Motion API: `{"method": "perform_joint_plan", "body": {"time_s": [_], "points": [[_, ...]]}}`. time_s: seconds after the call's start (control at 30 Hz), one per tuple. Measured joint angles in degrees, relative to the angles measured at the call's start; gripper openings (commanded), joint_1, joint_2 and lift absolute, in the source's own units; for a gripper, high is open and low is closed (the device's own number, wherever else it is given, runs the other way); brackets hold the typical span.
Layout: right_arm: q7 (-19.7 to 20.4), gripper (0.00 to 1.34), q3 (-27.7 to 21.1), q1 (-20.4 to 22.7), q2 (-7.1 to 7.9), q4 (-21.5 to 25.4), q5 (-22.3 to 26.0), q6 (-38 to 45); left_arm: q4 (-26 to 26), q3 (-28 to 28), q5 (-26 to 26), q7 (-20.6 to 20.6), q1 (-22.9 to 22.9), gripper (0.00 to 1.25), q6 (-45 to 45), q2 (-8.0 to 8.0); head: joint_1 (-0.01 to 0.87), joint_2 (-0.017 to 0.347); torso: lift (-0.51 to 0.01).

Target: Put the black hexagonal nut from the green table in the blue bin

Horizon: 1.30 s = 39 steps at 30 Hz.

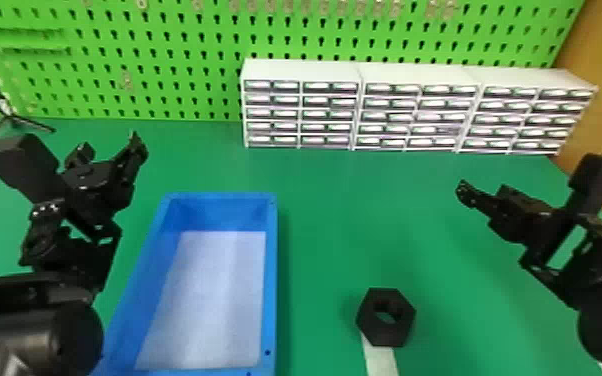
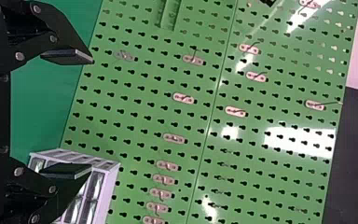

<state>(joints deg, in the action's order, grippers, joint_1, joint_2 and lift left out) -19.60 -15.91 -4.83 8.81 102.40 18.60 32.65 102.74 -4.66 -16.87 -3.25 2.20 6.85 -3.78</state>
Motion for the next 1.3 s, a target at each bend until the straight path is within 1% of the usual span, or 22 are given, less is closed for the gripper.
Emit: {"method": "perform_joint_plan", "body": {"time_s": [0.93, 1.13, 1.3], "points": [[0.00, 1.02, 0.00, 0.16, 0.08, 0.63, -0.62, 0.38, 0.00, -0.06, 0.00, 0.09, -0.17, 0.81, 0.00, 0.00, 0.692, 0.008, -0.097], [0.00, 1.02, 0.00, -0.01, 0.01, 2.42, -2.57, 2.64, 0.00, -0.05, 0.00, 0.09, -0.18, 0.81, 0.00, 0.00, 0.692, 0.008, -0.097], [0.00, 1.02, 0.00, -0.64, -0.32, 5.77, -5.59, 8.19, 0.00, -0.02, 0.00, 0.09, -0.18, 0.81, 0.00, 0.00, 0.692, 0.008, -0.097]]}}
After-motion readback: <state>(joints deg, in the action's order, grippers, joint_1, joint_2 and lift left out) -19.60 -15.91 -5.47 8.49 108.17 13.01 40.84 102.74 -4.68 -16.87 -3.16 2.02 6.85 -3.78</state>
